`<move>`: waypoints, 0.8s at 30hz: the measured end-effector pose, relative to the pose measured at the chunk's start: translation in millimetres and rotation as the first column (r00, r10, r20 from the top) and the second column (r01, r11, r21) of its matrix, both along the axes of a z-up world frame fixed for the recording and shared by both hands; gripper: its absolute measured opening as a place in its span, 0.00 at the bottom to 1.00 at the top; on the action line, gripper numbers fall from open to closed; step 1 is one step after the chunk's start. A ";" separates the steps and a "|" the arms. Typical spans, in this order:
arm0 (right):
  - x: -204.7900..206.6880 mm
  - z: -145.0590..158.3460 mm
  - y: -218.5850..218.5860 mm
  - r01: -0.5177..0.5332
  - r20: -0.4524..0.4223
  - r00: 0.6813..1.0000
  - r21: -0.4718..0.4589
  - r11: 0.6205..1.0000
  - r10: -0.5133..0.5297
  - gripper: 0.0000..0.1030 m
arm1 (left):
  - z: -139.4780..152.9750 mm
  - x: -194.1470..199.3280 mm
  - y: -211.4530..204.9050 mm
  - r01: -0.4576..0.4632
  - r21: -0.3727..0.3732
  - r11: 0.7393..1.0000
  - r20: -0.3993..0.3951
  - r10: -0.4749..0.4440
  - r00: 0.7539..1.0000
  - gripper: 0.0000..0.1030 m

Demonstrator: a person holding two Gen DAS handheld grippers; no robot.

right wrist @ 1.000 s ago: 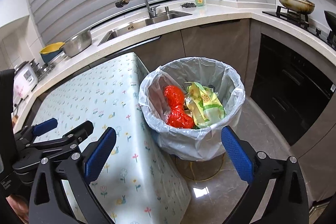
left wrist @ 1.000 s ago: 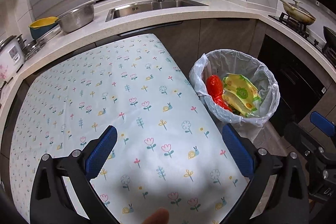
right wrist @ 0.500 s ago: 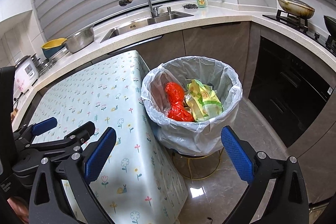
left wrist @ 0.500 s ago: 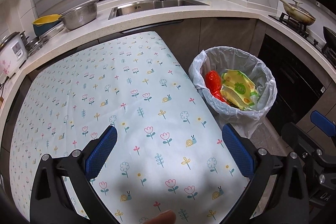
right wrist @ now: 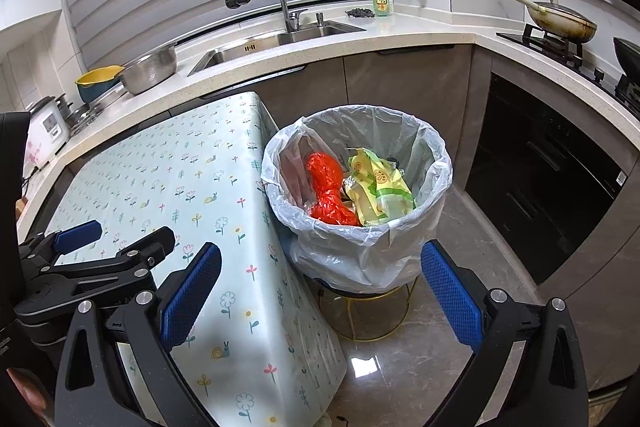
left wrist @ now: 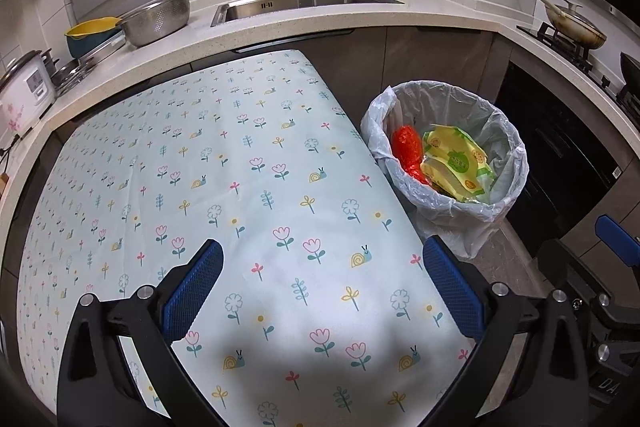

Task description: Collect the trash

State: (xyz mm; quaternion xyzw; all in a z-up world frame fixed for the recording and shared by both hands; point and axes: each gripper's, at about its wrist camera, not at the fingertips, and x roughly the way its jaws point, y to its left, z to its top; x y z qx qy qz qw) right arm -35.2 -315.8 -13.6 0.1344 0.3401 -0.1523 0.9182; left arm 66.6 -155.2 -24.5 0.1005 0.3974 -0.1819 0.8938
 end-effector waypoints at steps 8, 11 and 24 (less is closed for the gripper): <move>-0.9 -0.5 0.1 0.000 -0.001 1.000 0.000 1.000 0.000 0.94 | 0.0 -2.9 0.6 -0.002 0.017 1.000 0.007 0.002 1.000 0.93; -1.2 -0.6 0.1 0.000 0.000 1.000 -0.001 1.000 0.000 0.94 | 0.7 -3.7 0.6 0.001 0.018 1.000 0.010 -0.001 1.000 0.93; -2.6 -0.8 1.0 0.000 -0.001 1.000 -0.004 1.000 0.000 0.94 | 3.8 -5.7 0.8 0.003 0.023 1.000 0.025 -0.003 1.000 0.93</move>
